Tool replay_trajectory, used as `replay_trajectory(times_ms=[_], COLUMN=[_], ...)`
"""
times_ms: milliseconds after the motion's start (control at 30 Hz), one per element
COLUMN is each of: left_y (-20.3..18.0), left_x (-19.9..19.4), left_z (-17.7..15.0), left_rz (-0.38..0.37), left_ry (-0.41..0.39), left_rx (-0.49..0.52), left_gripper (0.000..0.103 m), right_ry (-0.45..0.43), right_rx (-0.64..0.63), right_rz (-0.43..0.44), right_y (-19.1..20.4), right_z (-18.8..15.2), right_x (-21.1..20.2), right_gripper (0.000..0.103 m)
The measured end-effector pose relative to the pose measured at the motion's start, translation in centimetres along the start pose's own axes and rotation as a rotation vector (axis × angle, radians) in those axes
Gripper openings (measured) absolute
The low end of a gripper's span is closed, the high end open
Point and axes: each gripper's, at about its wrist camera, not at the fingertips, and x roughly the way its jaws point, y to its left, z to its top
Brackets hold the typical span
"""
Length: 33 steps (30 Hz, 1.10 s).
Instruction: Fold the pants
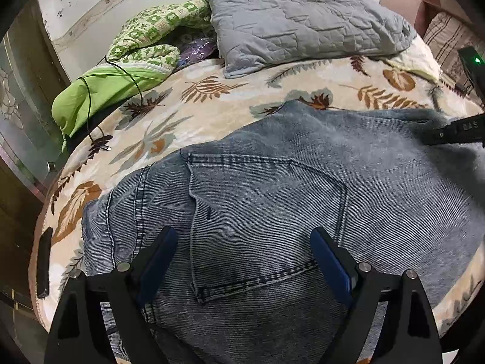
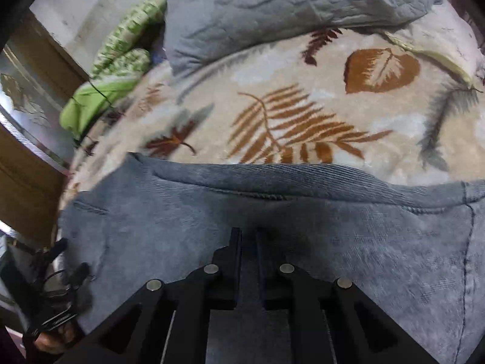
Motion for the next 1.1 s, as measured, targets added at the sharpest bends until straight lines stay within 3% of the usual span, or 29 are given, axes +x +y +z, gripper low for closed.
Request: replay_trajectory(times_ms=[67, 267, 433, 600, 733, 867, 1000, 1100], left_y=[-0.1, 0.2, 0.2, 0.3, 1.0, 1.4, 1.0, -0.4], left_x=[0.8, 2.1, 2.9, 3.9, 3.4, 1.7, -0.5, -2.3], left_z=[0.0, 0.6, 1.0, 1.6, 1.3, 0.6, -0.4, -1.4], left_rz=[0.031, 0.028, 0.031, 0.028, -0.001, -0.035, -0.092, -0.052], left_ry=[0.022, 0.043, 0.048, 0.066, 0.064, 0.036, 0.014, -0.018], left_rx=[0.014, 0.008, 0.014, 0.000, -0.031, -0.038, -0.005, 0.097], left_gripper=[0.090, 0.091, 0.092, 0.097, 0.097, 0.096, 0.096, 0.096], right_ry=[-0.007, -0.021, -0.026, -0.075, -0.121, -0.195, -0.122, -0.075], right_rx=[-0.010, -0.033, -0.010, -0.024, 0.007, 0.032, 0.007, -0.006], right_rz=[-0.037, -0.099, -0.094, -0.153, -0.116, -0.029, -0.024, -0.071], right_y=[0.4, 0.6, 0.2, 0.8, 0.6, 0.4, 0.2, -0.7], right_z=[0.3, 2.0, 2.5, 3.0, 3.2, 2.5, 0.5, -1.4], right_x=[0.8, 1.9, 2.4, 2.8, 1.3, -2.6, -4.0, -4.8], right_gripper=[0.011, 0.006, 0.003, 0.002, 0.009, 0.009, 0.009, 0.009])
